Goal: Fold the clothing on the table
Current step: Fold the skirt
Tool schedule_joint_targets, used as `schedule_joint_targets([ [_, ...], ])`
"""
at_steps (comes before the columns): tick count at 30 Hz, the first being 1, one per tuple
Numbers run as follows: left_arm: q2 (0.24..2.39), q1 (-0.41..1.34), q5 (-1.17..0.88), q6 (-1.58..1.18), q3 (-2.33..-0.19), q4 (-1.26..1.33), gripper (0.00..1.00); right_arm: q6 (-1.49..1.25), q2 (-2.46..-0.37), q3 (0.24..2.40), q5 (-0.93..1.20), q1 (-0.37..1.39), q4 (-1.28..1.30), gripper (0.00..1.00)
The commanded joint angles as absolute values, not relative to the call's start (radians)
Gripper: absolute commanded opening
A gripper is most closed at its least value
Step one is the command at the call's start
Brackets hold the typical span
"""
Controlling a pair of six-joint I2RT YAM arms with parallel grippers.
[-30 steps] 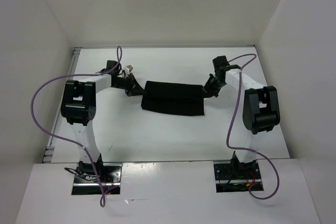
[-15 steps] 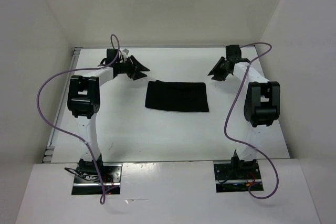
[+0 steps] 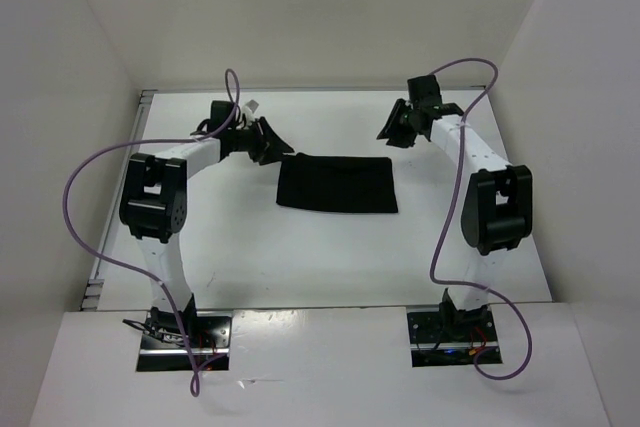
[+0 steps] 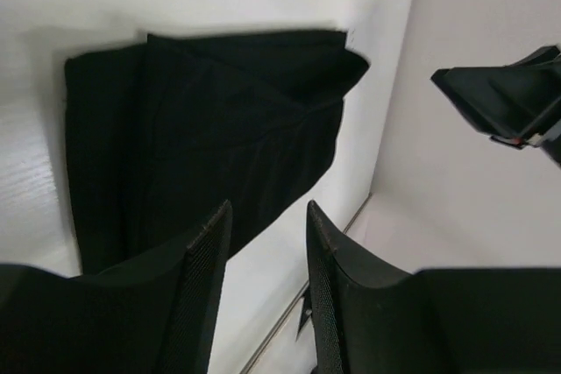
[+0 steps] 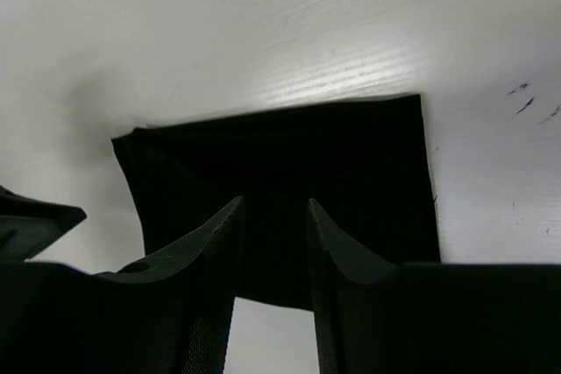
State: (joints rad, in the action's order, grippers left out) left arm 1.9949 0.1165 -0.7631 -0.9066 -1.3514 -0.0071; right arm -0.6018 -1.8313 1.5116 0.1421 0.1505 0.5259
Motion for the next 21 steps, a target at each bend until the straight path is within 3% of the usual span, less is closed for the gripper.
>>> schedule_joint_targets([
  [1,2.014,0.141,-0.781,-0.752,-1.344,-0.055,0.47,-0.522,-1.825,1.491,0.133,0.169,0.589,0.40],
  [12,2.036,0.160,-0.696,-0.697,-1.342,-0.075,0.44,-0.462,-2.086,1.646,0.158,0.169,0.618,0.35],
  [21,2.014,0.160,-0.716,-0.686,-1.249,-0.087,0.44,-0.443,-2.214,1.937,0.075,0.158,0.664,0.32],
])
